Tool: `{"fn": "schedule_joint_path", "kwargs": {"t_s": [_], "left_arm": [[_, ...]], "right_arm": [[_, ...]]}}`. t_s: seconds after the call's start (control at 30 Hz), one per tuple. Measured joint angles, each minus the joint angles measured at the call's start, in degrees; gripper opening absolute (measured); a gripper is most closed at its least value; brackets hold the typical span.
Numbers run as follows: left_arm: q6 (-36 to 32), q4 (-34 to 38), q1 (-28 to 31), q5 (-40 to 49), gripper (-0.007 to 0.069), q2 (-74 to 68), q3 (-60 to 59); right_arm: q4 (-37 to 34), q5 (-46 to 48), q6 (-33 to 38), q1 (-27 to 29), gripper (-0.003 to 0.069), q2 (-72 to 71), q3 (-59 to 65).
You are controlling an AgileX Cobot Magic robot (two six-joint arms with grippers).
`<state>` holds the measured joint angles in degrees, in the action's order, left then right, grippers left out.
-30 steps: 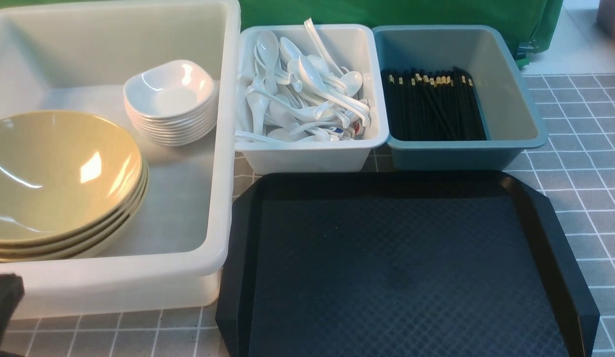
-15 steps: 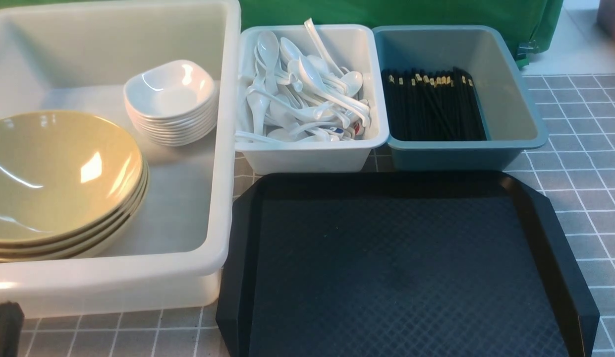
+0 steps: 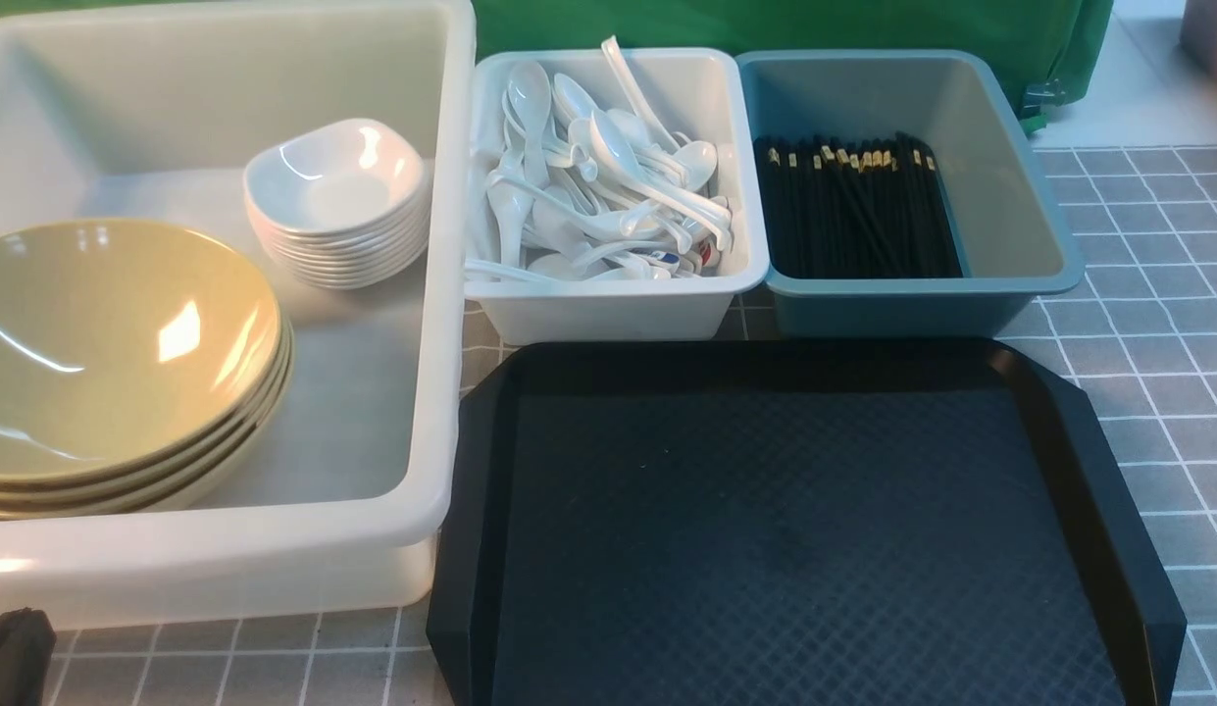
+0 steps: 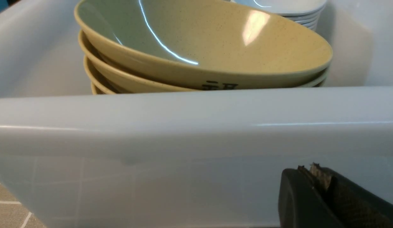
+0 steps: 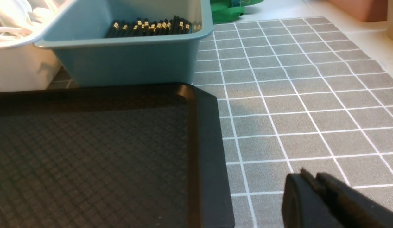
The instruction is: On grey table put chopsticks spoon bowls plates into blue grey white boxes.
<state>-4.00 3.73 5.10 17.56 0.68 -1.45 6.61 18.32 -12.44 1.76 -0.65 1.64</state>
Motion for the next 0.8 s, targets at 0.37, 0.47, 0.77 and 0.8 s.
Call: {"fn": "schedule_joint_path", "kwargs": {"t_s": [0.37, 0.47, 0.77, 0.8], "left_arm": [[-0.2, 0.0, 0.0, 0.0, -0.0011, 0.0, 0.0], [-0.2, 0.0, 0.0, 0.0, -0.0011, 0.0, 0.0], [-0.2, 0.0, 0.0, 0.0, -0.0011, 0.1, 0.0], [-0.2, 0.0, 0.0, 0.0, -0.0011, 0.1, 0.0]], "right_arm": [[0.0, 0.0, 0.0, 0.0, 0.0097, 0.0, 0.0], [0.0, 0.0, 0.0, 0.0, 0.0097, 0.0, 0.0], [0.0, 0.0, 0.0, 0.0, 0.0101, 0.0, 0.0], [0.0, 0.0, 0.0, 0.0, 0.0102, 0.0, 0.0]]}}
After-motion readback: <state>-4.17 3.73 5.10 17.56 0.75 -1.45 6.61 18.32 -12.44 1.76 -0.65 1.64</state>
